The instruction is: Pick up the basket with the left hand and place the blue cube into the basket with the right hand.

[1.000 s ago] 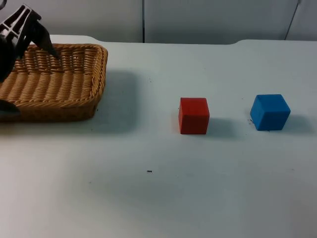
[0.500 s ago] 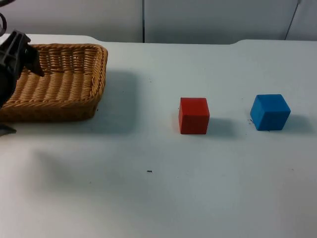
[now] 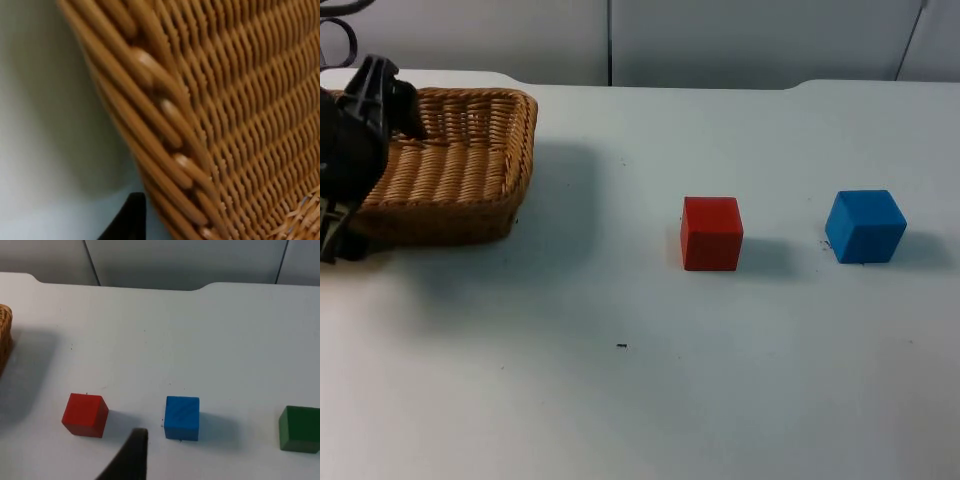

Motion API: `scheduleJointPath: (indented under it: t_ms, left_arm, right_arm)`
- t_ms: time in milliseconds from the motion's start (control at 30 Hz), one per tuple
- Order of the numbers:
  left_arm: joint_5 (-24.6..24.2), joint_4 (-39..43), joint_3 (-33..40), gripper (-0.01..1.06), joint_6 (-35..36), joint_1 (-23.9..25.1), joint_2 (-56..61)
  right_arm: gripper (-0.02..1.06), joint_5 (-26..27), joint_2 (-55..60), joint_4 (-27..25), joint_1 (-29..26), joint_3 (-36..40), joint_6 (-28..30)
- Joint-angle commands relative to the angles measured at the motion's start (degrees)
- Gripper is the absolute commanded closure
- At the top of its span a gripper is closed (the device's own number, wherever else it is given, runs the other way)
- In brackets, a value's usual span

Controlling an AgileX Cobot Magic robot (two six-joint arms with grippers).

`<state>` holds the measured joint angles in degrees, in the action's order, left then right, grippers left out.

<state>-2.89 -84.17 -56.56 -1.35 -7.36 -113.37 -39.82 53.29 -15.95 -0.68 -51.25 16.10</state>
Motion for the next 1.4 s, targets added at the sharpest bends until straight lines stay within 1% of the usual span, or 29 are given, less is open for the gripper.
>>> scheduleJointPath:
  t_ms: [0,267,500,567,600,633,733,767,800,833,867,900,1233,1300,1367]
  left_arm:
    - [-0.5,-1.4,-0.2,0.04,0.5,-0.4,-1.0]
    - [1.0,-1.2,-0.2,0.04,0.4,-0.4,-1.0]
    - [1.3,-0.3,-0.2,0.04,0.3,-0.4,-1.0]
    - [1.4,-1.0,-0.2,0.11,0.5,-0.4,-1.0]
    - [1.4,-1.0,-0.2,0.11,0.5,-0.4,-1.0]
    - [1.5,-1.0,-0.2,0.20,1.3,-0.4,-1.0]
    - [2.4,-1.0,-0.2,0.63,2.0,-0.4,-1.0]
    - [2.4,-1.0,-0.2,0.63,2.0,-0.4,-1.0]
    - [2.9,-0.9,-0.2,0.78,2.0,-0.4,-1.0]
    - [2.9,-0.9,-0.2,0.92,1.8,-0.4,-1.0]
    - [3.4,-0.9,-0.2,1.01,1.8,-0.4,-1.0]
    - [3.9,-0.8,-0.2,1.05,1.8,-0.4,-1.0]
    - [4.5,-0.5,-0.2,1.05,1.7,-0.4,0.0]
    - [5.1,0.6,-0.2,1.05,1.3,-0.4,1.9]
    - [6.0,0.0,-0.2,1.05,1.7,-0.4,4.9]
  right_arm:
    - [0.00,0.8,0.2,-0.4,-0.1,-0.4,0.5]
    - [0.00,1.1,0.2,-0.8,-0.1,-0.4,0.5]
    - [0.00,1.3,0.2,-0.9,-0.1,-0.4,0.5]
    - [0.00,1.3,0.2,-1.0,-0.1,-0.4,0.5]
    - [0.00,1.3,0.2,-1.0,-0.1,-0.4,0.5]
    - [0.00,1.3,0.2,-1.1,-0.1,-0.4,0.5]
    - [0.00,1.3,0.2,-2.0,-0.1,-0.4,0.5]
    - [0.00,1.3,0.2,-2.0,-0.1,-0.4,0.5]
    - [0.00,1.3,0.2,-2.0,-0.1,-0.4,0.5]
    - [0.00,1.3,0.2,-2.1,-0.1,-0.4,0.5]
    - [0.00,1.3,0.2,-2.1,-0.1,-0.4,0.5]
    - [0.00,1.3,0.2,-2.2,-0.1,-0.4,0.5]
    - [0.00,1.3,0.2,-2.5,-0.1,-0.4,0.5]
    - [0.00,1.4,0.2,-2.5,-0.1,-0.4,0.5]
    - [0.00,1.4,0.2,-2.6,-0.1,-0.4,0.5]
